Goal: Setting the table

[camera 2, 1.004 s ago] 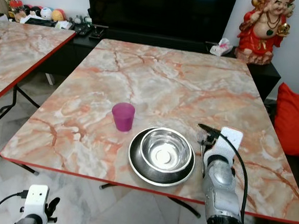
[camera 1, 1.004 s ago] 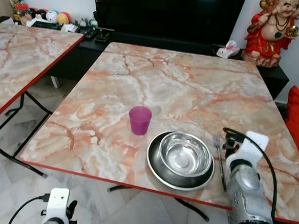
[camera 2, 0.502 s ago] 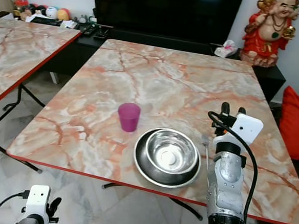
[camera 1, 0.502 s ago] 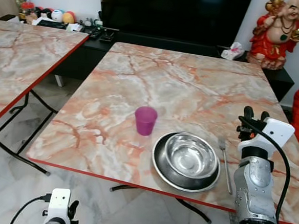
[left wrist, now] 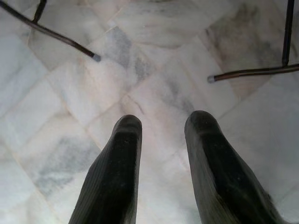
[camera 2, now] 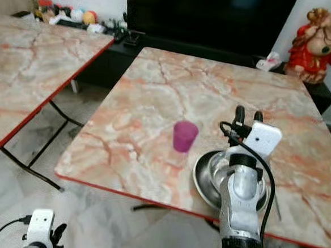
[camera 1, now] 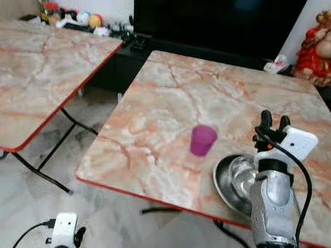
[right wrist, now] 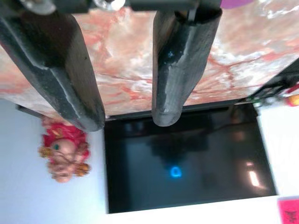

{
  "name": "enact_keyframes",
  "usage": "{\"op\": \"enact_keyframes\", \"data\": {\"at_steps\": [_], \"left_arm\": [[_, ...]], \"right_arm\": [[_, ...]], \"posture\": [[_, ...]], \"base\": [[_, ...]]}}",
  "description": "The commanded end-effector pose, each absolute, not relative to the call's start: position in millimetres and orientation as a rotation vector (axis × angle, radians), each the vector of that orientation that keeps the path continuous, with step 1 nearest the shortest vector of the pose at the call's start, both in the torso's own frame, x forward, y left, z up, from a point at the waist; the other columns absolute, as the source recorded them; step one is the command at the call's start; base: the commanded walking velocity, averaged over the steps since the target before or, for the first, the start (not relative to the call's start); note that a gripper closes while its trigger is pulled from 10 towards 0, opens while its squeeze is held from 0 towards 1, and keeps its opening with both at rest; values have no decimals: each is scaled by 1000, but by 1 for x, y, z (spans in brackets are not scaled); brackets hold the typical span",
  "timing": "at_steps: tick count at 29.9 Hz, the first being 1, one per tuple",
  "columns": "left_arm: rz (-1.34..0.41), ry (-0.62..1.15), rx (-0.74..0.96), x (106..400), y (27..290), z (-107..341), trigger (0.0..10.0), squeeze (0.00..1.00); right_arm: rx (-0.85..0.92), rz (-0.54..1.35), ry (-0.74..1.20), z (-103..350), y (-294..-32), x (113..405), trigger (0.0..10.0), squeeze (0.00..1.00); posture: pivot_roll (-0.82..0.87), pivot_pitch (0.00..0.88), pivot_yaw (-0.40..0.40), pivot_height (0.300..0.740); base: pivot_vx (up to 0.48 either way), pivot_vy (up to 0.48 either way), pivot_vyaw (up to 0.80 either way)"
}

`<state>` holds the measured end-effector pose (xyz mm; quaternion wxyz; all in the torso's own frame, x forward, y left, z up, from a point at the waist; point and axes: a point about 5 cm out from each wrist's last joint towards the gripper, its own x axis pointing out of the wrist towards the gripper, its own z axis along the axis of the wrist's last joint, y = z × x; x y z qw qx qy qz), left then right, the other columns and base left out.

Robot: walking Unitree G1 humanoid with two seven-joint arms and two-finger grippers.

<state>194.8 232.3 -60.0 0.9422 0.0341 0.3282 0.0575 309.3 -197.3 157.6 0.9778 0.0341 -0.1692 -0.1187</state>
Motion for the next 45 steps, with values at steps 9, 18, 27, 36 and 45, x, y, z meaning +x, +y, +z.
{"op": "enact_keyframes", "data": {"at_steps": [9, 18, 27, 36, 45], "left_arm": [[108, 681, 64, 197, 230, -60, 10000, 0], [108, 672, 62, 199, 229, -59, 10000, 0], [102, 661, 66, 201, 228, -58, 10000, 0], [100, 657, 68, 202, 229, -57, 10000, 0], [101, 649, 64, 205, 227, -56, 10000, 0]], "right_arm": [[62, -270, -377, 163, -200, 307, 10000, 0], [46, -283, -381, 161, -196, 307, 10000, 0], [50, -259, -372, 158, -183, 310, 10000, 0], [27, -267, -388, 161, -186, 310, 10000, 0], [28, -260, -392, 164, -184, 313, 10000, 0]], "posture": [[119, 0, -44, 740], [126, 0, -52, 740], [131, 0, -52, 740], [120, 0, -47, 740], [125, 0, -48, 740]], "base": [[0, 480, 0], [0, 480, 0], [0, 480, 0], [0, 480, 0], [0, 480, 0]]}}
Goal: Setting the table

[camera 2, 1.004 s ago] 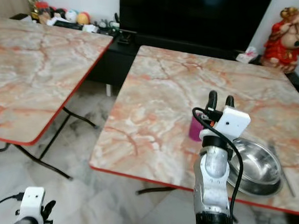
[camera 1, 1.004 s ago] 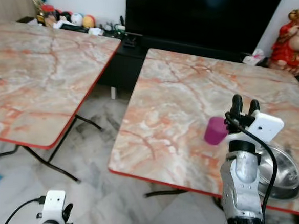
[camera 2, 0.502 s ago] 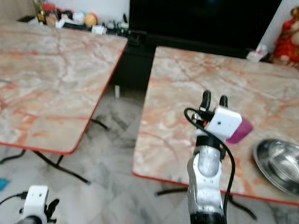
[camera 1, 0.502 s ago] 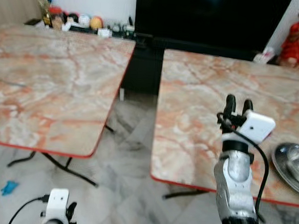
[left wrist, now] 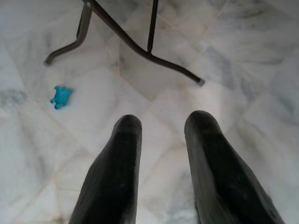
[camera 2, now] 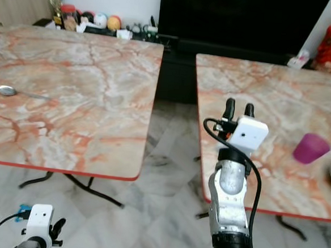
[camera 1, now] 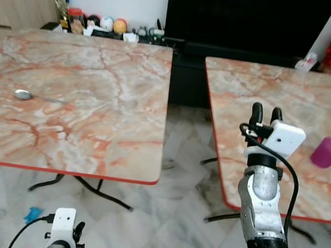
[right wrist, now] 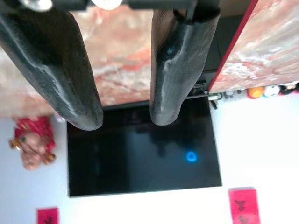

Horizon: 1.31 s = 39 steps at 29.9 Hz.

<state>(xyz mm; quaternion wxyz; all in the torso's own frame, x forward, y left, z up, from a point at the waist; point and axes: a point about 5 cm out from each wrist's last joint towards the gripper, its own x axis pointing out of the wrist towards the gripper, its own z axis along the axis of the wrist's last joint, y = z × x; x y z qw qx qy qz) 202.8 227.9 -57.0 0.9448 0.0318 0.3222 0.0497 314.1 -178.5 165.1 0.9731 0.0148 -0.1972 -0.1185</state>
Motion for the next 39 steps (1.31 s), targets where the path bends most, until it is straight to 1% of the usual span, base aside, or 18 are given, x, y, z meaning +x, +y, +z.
{"op": "enact_keyframes", "data": {"at_steps": [1, 13, 25, 34, 39], "left_arm": [[103, 646, 63, 205, 227, -55, 10000, 0], [134, 636, 61, 208, 232, -53, 10000, 0], [143, 634, 52, 208, 232, -53, 10000, 0], [148, 634, 53, 209, 233, -52, 10000, 0], [147, 639, 56, 208, 233, -53, 10000, 0]], "right_arm": [[29, -256, -398, 166, -184, 314, 10000, 0], [29, -243, -393, 165, -179, 316, 10000, 0], [2, -226, -410, 169, -179, 317, 10000, 0], [1, -204, -417, 170, -174, 317, 10000, 0], [7, -201, -410, 169, -174, 318, 10000, 0]], "posture": [[131, 0, -51, 740], [150, 0, -57, 740], [152, 0, -65, 740], [157, 0, -63, 740], [156, 0, -63, 740]], "base": [[0, 480, 0], [0, 480, 0], [0, 480, 0], [0, 480, 738], [0, 336, 403]]}}
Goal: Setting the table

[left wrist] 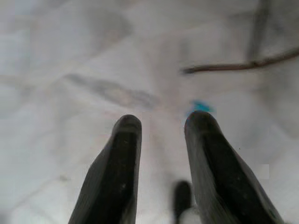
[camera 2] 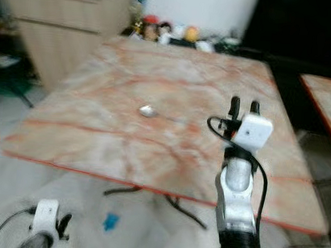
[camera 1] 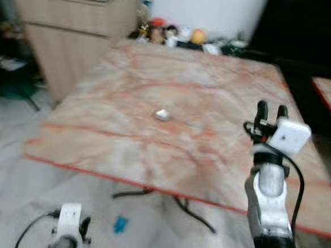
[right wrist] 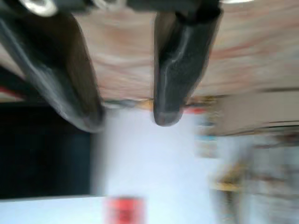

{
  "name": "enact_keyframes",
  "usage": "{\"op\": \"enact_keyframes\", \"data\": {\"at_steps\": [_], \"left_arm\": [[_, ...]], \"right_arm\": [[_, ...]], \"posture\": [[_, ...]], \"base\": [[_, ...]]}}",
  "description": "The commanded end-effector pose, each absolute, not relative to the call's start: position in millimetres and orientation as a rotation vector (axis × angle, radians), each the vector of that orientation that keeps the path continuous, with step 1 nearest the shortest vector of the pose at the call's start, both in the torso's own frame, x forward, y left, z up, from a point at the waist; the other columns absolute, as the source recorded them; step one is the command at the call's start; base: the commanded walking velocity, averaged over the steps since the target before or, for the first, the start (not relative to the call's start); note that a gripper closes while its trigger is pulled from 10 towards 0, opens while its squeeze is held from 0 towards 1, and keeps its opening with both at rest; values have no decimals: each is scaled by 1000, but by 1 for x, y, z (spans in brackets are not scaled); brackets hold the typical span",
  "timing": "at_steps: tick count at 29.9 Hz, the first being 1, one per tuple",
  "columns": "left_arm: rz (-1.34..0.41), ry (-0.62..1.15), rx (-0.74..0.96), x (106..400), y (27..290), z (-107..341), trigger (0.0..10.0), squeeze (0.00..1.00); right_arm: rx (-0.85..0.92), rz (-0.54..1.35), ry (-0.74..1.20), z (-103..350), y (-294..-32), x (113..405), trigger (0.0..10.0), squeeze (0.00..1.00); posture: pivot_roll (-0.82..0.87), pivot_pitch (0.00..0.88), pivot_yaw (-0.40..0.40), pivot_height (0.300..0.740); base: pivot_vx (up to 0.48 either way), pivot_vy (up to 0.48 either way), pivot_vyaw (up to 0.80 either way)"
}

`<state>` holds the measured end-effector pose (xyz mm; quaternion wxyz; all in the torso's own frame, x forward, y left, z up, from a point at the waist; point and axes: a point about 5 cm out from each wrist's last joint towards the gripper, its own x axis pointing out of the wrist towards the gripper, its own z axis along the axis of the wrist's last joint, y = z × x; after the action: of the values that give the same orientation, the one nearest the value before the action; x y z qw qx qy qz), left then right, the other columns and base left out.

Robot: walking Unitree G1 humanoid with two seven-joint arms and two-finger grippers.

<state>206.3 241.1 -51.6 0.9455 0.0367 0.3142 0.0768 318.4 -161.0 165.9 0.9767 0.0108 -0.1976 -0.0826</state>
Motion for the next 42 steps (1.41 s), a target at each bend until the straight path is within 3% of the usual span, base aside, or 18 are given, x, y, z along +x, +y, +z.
{"op": "enact_keyframes", "data": {"at_steps": [1, 27, 42], "left_arm": [[145, 640, 58, 208, 233, -53, 10000, 0], [127, 650, 41, 208, 228, -55, 10000, 0], [121, 655, 40, 207, 227, -56, 10000, 0]], "right_arm": [[11, -201, -406, 168, -174, 318, 10000, 0], [19, -163, -390, 166, -171, 320, 10000, 0], [30, -143, -401, 167, -168, 319, 10000, 0]], "posture": [[157, 0, -64, 740], [154, 0, -69, 740], [155, 0, -70, 740]], "base": [[0, 0, 0], [0, 0, 0], [338, 0, 251]]}}
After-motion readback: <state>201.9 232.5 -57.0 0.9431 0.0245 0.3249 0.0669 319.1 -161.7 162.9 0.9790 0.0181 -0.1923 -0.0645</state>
